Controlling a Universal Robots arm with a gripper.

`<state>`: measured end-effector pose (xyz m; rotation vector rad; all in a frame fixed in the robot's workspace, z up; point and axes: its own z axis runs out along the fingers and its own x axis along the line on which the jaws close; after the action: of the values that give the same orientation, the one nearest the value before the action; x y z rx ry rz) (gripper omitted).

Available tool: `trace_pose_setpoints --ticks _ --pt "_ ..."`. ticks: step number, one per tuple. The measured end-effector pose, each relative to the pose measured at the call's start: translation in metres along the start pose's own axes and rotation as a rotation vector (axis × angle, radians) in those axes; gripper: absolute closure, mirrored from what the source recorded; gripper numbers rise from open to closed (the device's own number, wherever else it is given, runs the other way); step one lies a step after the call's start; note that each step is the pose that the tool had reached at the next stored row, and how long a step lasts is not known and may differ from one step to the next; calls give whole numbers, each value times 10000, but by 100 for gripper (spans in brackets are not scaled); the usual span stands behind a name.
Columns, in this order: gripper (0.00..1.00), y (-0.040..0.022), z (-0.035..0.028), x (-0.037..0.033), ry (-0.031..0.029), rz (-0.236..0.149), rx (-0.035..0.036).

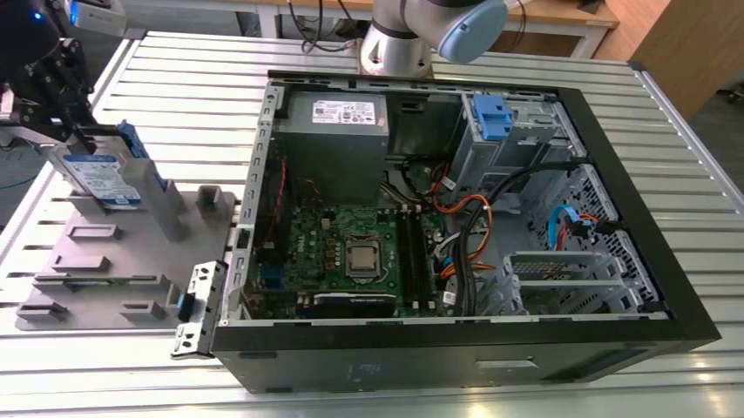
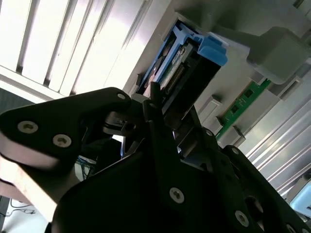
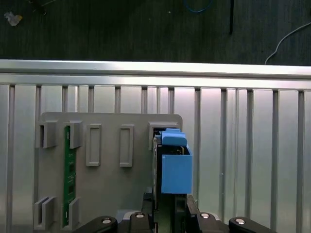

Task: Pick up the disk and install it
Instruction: 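Pick up the disk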

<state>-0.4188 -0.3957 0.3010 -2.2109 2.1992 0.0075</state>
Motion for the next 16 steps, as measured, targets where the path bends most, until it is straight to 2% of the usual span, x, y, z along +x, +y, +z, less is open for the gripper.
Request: trace_pose_setpoints --ticks 4,16 --pt "65 12 3 0 77 -70 -2" --pt "65 13 -10 0 82 -74 0"
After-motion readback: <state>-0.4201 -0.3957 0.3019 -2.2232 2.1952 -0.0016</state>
